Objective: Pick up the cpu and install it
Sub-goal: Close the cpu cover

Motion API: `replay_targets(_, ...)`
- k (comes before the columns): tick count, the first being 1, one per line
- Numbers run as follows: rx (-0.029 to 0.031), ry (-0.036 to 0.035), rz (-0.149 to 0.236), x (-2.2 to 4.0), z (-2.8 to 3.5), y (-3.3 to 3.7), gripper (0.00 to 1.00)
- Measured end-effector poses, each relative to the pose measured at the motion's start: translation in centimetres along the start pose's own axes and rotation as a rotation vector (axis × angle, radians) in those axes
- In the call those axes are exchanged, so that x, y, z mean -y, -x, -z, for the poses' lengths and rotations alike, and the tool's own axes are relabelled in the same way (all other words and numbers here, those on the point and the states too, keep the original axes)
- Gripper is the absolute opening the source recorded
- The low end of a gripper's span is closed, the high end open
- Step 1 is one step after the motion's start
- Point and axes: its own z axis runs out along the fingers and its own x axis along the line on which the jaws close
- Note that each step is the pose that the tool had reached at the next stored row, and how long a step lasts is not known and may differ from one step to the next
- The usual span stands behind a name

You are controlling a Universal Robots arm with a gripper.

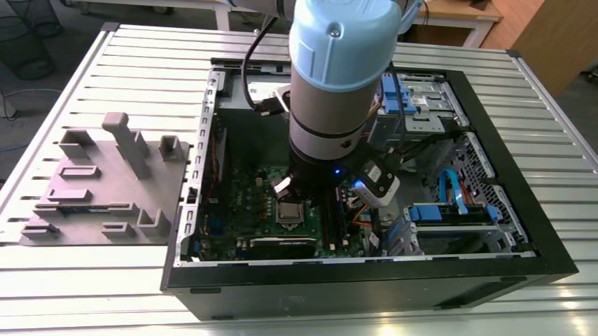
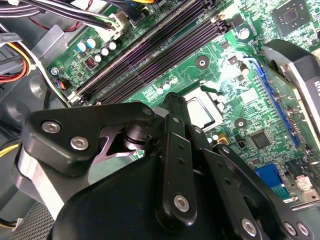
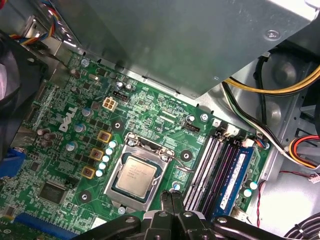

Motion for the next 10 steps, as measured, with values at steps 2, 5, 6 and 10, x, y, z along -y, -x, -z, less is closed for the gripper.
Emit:
replay_targets(2, 0.0000, 0.0000, 0.000, 0.00, 0.00, 0.00, 0.11)
replay_targets(5, 0.0000, 0.0000, 0.000, 0.00, 0.00, 0.00, 0.11)
replay_targets(6, 0.0000, 0.0001, 0.000, 0.00, 0.00, 0.00, 0.11)
replay_targets(10, 0.0001, 0.0001, 0.000, 0.00, 0.00, 0.00, 0.11)
